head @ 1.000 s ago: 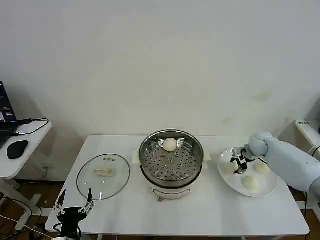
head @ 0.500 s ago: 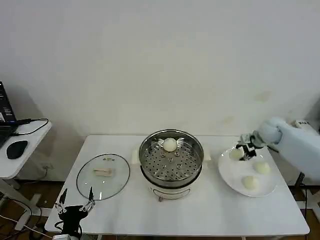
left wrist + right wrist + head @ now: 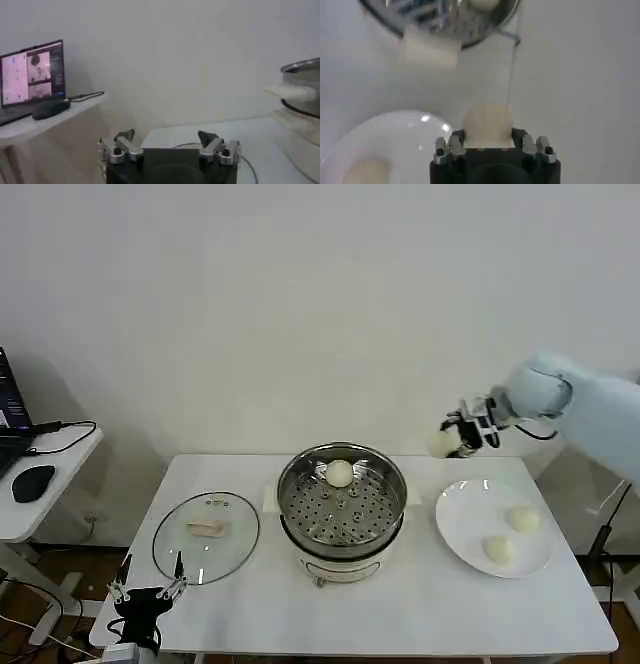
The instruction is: Take steamed baozi put them in steamer then cover it.
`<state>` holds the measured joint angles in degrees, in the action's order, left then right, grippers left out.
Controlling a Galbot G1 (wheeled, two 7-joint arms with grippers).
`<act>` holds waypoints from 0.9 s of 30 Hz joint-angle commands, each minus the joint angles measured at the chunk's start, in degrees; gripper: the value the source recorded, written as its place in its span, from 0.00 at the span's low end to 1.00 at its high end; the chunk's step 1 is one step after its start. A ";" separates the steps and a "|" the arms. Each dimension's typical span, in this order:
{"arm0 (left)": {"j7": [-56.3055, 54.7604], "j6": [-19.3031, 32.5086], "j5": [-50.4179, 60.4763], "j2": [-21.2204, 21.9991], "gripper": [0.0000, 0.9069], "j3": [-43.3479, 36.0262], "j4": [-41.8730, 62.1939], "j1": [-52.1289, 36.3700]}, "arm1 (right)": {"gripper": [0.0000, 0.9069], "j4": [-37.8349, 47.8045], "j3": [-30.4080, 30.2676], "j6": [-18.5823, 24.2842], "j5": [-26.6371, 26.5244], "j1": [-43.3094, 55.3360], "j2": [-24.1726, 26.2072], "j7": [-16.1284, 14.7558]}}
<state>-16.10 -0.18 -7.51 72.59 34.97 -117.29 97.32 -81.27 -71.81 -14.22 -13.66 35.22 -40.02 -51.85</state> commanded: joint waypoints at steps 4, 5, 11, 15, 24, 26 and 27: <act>-0.08 -0.90 -0.24 -0.39 1.00 0.22 0.66 -1.25 | 0.71 -7.06 -7.43 -11.87 -16.16 6.81 -13.02 5.63; -0.09 -0.90 -0.19 -0.45 1.00 0.26 0.90 -1.43 | 0.71 -7.05 -7.58 -13.15 -17.77 6.44 -14.55 6.45; 0.02 -0.59 -0.68 -1.12 1.00 0.83 1.34 -1.70 | 0.71 -5.71 -8.93 -18.05 -25.80 5.49 -21.96 9.90; 0.02 -0.44 -1.22 -1.14 1.00 1.19 1.31 -2.09 | 0.71 -4.12 -9.82 -21.90 -29.36 4.44 -25.94 11.90; -0.05 -0.47 -1.22 -0.17 1.00 1.16 1.18 -2.81 | 0.71 1.95 -9.79 -26.04 -31.01 -0.44 -31.27 14.09; -0.06 -0.49 -1.20 -0.10 1.00 1.22 1.07 -2.88 | 0.71 3.06 -9.42 -26.63 -31.41 -1.56 -31.64 14.56; -0.06 -0.50 -1.22 -0.14 1.00 1.23 0.97 -2.87 | 0.71 3.37 -9.22 -26.97 -31.91 -1.94 -31.79 14.77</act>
<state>-16.15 -0.64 -8.57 72.34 36.14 -116.30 94.67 -81.28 -80.46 -36.55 -41.00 35.94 -66.35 -39.41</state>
